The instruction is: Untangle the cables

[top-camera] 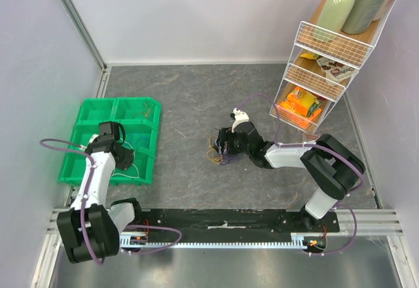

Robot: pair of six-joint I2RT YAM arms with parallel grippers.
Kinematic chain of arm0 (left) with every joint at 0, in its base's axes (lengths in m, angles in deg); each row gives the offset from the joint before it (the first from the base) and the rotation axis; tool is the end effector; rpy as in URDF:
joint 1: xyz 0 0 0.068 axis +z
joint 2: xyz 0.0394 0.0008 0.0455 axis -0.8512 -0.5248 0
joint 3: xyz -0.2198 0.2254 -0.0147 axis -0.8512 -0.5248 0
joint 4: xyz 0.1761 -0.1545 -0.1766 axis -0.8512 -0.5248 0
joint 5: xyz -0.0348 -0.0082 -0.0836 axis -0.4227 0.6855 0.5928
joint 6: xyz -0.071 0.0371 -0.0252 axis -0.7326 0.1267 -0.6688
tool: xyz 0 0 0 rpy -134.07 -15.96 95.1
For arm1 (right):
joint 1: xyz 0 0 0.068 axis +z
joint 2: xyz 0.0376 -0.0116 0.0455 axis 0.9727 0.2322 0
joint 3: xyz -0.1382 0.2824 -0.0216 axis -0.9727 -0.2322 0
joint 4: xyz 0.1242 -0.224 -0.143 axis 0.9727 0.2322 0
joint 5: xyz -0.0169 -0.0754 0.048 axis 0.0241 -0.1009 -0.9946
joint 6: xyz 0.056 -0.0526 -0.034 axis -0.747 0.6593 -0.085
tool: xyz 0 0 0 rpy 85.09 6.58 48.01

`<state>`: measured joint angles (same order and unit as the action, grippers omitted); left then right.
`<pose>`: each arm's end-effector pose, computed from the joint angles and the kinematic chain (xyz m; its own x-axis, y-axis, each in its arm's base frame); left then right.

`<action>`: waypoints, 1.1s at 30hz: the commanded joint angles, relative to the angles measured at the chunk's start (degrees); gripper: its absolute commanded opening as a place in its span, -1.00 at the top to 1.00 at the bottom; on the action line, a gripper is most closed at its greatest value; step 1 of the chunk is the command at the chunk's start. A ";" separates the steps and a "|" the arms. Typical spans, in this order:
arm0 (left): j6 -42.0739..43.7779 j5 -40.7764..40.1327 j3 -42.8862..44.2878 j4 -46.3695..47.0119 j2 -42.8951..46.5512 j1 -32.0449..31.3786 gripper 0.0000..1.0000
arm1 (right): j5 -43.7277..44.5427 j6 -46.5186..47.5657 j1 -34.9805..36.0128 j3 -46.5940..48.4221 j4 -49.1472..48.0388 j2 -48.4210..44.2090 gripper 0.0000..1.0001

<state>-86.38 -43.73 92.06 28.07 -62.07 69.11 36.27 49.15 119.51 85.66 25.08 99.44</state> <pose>0.1936 0.0497 0.2009 -0.3185 -0.8841 -0.3419 -0.8901 0.4030 -0.2128 0.2783 0.2566 0.1419 -0.7227 0.1621 -0.6719 -0.2852 0.8155 0.5035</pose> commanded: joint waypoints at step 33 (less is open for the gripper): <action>16.27 -1.56 7.14 7.45 -3.68 0.93 -0.08 | -0.49 0.93 0.92 1.38 -0.62 0.82 -0.62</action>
<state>-72.04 -43.35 97.96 34.04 -63.93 70.16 36.25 49.39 119.97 85.70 25.06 99.55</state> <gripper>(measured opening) 0.556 0.810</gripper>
